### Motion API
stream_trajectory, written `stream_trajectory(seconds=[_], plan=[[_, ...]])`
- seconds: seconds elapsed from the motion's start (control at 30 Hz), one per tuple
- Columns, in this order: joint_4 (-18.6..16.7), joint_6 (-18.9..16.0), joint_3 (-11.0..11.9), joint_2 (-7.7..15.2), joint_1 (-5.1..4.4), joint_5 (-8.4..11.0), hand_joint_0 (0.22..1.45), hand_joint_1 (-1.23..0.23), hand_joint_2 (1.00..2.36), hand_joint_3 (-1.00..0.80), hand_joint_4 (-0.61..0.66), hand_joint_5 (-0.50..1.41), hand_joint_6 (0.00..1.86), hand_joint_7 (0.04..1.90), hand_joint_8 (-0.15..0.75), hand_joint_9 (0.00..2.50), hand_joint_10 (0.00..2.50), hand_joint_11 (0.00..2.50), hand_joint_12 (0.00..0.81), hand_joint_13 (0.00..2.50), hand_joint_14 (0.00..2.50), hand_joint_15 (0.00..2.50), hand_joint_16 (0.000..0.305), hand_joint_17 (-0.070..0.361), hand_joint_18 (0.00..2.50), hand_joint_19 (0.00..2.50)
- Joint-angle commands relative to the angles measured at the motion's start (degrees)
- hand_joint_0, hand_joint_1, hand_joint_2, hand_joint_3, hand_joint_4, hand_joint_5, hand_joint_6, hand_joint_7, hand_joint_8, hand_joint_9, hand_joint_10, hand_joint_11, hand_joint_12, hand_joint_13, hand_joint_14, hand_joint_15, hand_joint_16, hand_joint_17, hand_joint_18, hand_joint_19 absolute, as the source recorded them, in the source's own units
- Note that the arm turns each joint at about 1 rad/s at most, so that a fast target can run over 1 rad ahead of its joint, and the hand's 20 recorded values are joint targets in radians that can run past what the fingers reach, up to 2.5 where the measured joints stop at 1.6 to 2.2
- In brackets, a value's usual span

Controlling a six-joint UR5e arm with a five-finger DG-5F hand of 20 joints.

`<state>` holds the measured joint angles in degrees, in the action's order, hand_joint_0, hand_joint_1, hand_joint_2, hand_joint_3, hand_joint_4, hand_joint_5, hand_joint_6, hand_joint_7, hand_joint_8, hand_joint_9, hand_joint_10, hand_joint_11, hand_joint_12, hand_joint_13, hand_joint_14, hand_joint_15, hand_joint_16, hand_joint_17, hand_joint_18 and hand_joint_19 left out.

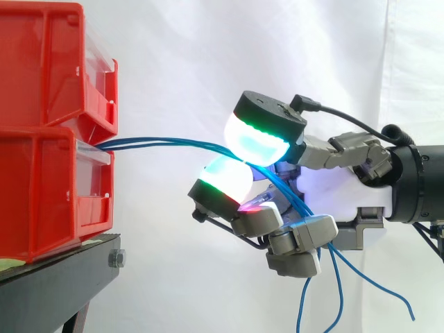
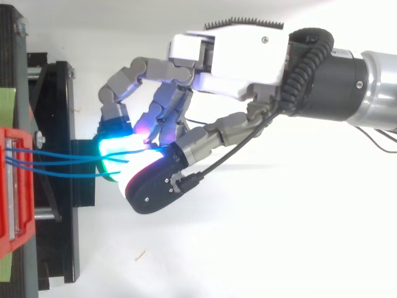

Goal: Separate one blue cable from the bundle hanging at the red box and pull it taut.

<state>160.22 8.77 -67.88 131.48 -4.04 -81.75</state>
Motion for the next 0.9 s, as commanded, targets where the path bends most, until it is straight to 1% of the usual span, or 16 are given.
stream_trajectory(seconds=[0.0,0.1,0.17,0.23,0.43,0.5,0.53,0.57,0.6,0.7,0.77,0.87], plan=[[-0.1,-0.2,-0.4,0.0,-0.09,-0.08,0.65,-0.92,1.00,-0.50,0.14,-0.16,0.91,1.24,0.279,1.11,0.00,1.39,0.316,1.35,0.16,1.89,0.042,0.094,1.17,1.14],[-0.3,-0.2,-0.4,0.0,-0.18,0.01,0.62,-0.93,1.00,-0.50,0.13,-0.16,0.91,1.23,0.278,1.11,0.00,1.40,0.308,1.34,0.17,1.91,0.043,0.096,1.17,1.14],[-0.3,-0.2,-0.4,0.0,-0.18,0.01,0.60,-0.93,1.00,-0.50,0.11,-0.16,0.91,1.20,0.285,1.11,0.01,1.40,0.322,1.34,0.18,1.91,0.043,0.097,1.16,1.14],[-0.3,-0.2,-0.4,0.0,-0.27,0.19,0.59,-0.94,1.00,-0.50,0.11,-0.16,0.91,1.18,0.281,1.11,0.01,1.39,0.311,1.33,0.18,1.89,0.044,0.100,1.15,1.13],[-0.3,-0.2,-0.5,0.0,-0.18,0.27,0.54,-0.98,1.00,-0.50,0.12,-0.15,0.91,1.11,0.280,1.10,0.01,1.39,0.328,1.30,0.23,1.87,0.047,0.106,1.13,1.13],[-0.3,-0.2,-0.5,0.0,-0.27,0.27,0.48,-0.91,1.00,-0.50,0.13,-0.15,0.91,1.07,0.303,1.10,0.00,1.38,0.344,1.28,0.35,1.77,0.051,0.115,1.15,1.12],[-0.3,-0.2,-0.5,0.0,-0.18,0.27,0.47,-0.85,1.00,-0.50,0.14,-0.15,0.91,1.04,0.305,1.11,0.00,1.38,0.353,1.28,0.36,1.75,0.052,0.116,1.16,1.12],[-0.3,-0.2,-0.5,0.0,-0.27,0.27,0.48,-0.83,1.00,-0.50,0.14,-0.15,0.91,1.02,0.304,1.12,0.00,1.37,0.347,1.29,0.35,1.75,0.051,0.115,1.15,1.12],[-0.3,-0.2,-0.5,0.0,-0.27,0.27,0.51,-0.77,1.00,-0.50,0.14,-0.14,0.89,1.05,0.289,1.18,0.00,1.38,0.331,1.34,0.30,1.79,0.048,0.109,1.15,1.13],[-0.6,-0.2,-0.5,0.0,-0.27,0.27,0.54,-0.68,1.00,-0.50,0.13,-0.14,0.88,1.06,0.279,1.20,0.00,1.41,0.320,1.35,0.25,1.83,0.046,0.104,1.17,1.13],[-1.4,-0.2,-0.5,0.0,-0.18,0.89,0.55,-0.64,1.00,-0.50,0.13,-0.14,0.87,1.09,0.277,1.20,0.01,1.41,0.315,1.35,0.24,1.84,0.045,0.102,1.16,1.14],[-1.8,-0.2,-0.5,0.0,-0.27,1.15,0.60,-0.62,1.00,-0.50,0.08,-0.15,0.87,1.16,0.261,1.18,0.01,1.40,0.300,1.35,0.20,1.87,0.043,0.096,1.14,1.14]])
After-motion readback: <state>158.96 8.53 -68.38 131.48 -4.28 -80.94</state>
